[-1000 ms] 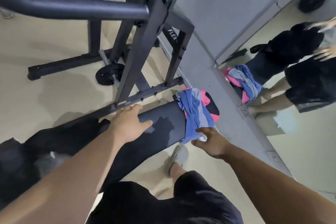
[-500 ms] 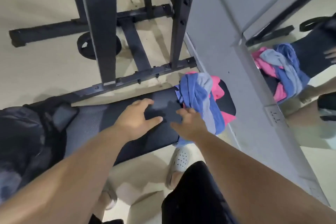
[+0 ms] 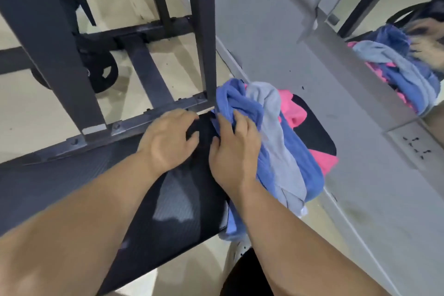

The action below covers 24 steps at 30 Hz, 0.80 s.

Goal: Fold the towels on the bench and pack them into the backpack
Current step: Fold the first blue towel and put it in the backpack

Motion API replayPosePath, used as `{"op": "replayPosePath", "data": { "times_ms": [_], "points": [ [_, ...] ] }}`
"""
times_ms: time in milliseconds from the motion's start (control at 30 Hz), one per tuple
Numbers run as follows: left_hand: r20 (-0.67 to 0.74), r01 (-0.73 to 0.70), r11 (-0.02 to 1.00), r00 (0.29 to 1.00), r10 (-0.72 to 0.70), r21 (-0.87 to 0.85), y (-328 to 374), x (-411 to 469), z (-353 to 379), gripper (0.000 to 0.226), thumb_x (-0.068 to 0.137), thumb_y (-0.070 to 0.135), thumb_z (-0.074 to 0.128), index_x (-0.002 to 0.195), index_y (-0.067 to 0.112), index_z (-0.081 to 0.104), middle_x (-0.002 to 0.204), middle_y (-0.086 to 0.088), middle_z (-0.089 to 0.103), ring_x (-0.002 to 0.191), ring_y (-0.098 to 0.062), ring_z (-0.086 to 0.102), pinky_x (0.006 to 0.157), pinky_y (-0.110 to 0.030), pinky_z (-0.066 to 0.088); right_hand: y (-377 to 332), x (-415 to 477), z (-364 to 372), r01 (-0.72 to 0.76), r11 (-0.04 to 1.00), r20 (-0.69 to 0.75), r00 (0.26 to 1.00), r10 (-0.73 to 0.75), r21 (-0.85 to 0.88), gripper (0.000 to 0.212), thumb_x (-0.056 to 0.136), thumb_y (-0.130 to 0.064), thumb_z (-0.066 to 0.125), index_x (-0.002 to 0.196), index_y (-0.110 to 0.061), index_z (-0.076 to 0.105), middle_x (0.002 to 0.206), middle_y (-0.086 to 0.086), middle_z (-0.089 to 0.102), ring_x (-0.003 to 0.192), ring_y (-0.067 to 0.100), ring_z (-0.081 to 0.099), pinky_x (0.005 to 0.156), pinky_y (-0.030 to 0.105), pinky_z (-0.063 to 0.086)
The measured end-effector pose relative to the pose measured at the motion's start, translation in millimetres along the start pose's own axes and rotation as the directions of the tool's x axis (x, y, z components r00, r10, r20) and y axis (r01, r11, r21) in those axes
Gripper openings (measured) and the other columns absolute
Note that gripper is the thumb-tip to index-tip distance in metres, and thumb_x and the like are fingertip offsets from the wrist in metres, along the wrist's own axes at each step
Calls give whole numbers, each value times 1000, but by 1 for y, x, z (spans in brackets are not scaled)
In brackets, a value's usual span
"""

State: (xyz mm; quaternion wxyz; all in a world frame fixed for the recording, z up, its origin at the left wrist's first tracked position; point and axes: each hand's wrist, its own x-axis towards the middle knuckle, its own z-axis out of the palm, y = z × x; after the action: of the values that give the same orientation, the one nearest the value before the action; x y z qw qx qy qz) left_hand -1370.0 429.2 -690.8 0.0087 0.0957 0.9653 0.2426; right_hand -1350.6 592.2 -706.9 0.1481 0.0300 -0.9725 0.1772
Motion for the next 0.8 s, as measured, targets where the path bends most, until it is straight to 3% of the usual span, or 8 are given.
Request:
{"op": "replayPosePath", "data": {
  "times_ms": [133,267,333,433,533,633,700,800],
  "points": [
    [-10,-34,999,999,34,22,-5,-6,5,44,90,28,63,133,19,56,127,-8,61,115,-31,57,93,-47,50,-4,-10,16,12,999,-109,994,-8,38,39,84,-17,66,123,-14,68,131,9,58,117,32,52,99,47,41],
    [-37,-43,998,998,44,35,2,-20,7,48,89,33,63,134,21,51,128,-6,57,113,-30,56,93,-46,49,4,-17,13,21,994,-116,993,-34,-112,23,80,-26,70,99,-14,69,123,11,57,116,35,50,100,45,36],
    [-75,-27,999,997,29,36,10,-27,7,49,90,33,63,136,21,51,131,-5,57,110,-29,58,93,-43,49,15,-22,8,12,981,-89,996,-30,-195,17,76,-25,71,88,-14,67,112,11,59,106,38,53,95,47,37],
    [-122,-6,1000,992,8,11,25,-37,7,52,91,33,63,140,24,48,133,-2,55,109,-26,58,94,-41,48,29,-25,1,87,971,-85,990,-108,-225,18,62,-8,75,73,-11,62,88,9,56,84,33,52,87,48,42],
    [-210,-18,998,978,6,-53,36,-54,6,58,88,28,65,142,27,45,133,0,54,107,-26,59,92,-43,50,22,-20,-11,199,977,-124,970,-207,-76,17,62,-6,78,75,-7,67,87,8,59,87,34,57,94,54,47],
    [-284,6,992,958,-41,-122,37,-75,0,67,88,22,62,150,30,38,141,4,50,114,-20,56,93,-42,50,-6,-25,-23,330,933,-152,939,-309,141,14,73,-11,72,86,-5,74,92,8,65,78,31,61,72,44,54],
    [-286,31,991,956,-67,-129,32,-91,-8,71,86,20,57,152,33,35,151,2,40,128,-20,49,98,-45,49,-25,-38,-29,463,842,-163,886,-434,278,14,79,-8,65,88,-7,76,97,6,69,74,29,64,62,40,53],
    [-268,176,976,941,-205,-127,22,-120,-21,59,85,14,60,140,34,51,164,0,21,137,-26,42,99,-46,47,-44,-62,-38,558,663,-164,812,-561,499,18,80,-2,63,87,-10,77,100,2,70,81,23,67,68,37,54]
  ]
}}
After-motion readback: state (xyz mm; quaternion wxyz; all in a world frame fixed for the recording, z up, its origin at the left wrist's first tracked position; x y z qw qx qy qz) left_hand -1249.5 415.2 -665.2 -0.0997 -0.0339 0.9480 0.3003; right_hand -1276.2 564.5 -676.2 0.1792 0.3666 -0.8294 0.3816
